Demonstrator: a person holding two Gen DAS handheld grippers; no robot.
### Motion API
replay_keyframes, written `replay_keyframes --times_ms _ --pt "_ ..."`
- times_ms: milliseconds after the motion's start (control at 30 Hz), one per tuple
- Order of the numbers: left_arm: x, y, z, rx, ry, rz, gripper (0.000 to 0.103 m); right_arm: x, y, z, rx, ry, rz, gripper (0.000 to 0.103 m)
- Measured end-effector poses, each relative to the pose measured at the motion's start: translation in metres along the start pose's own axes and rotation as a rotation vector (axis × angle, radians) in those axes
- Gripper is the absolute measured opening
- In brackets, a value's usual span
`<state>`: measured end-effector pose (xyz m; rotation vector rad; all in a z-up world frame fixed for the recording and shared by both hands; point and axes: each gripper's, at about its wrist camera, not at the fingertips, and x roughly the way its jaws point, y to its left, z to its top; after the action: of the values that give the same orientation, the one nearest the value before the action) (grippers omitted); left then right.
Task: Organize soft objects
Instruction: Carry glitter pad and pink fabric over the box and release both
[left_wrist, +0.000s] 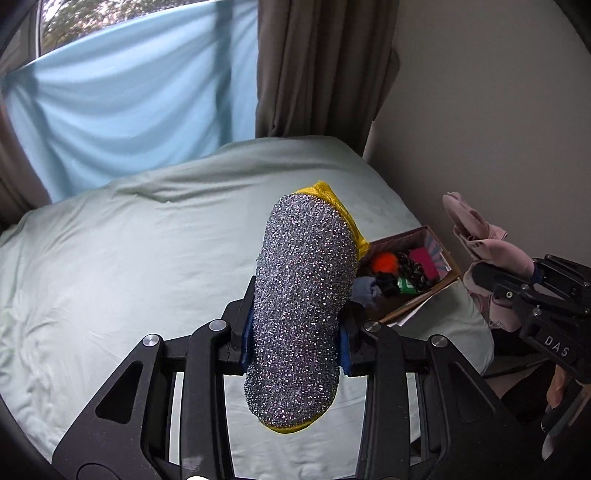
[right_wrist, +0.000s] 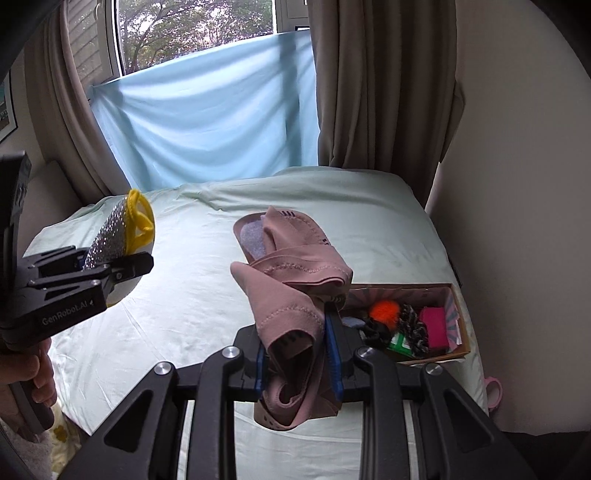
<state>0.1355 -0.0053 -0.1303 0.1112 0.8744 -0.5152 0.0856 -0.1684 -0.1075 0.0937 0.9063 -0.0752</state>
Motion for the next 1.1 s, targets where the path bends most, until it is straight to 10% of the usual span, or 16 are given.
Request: replay_keyframes --times_ms 500,1100 --pt "0.092 -0.100 0.022 -0.065 0.061 -0.052 0.031 0.021 -0.121 -0.003 0.035 0.070 -0.037 0.024" --pt "0.271 -0.186 0.025 -0.080 0.284 -0.008 0.031 0.172 -0.249 -0.022 0.197 0.298 -0.016 0.024"
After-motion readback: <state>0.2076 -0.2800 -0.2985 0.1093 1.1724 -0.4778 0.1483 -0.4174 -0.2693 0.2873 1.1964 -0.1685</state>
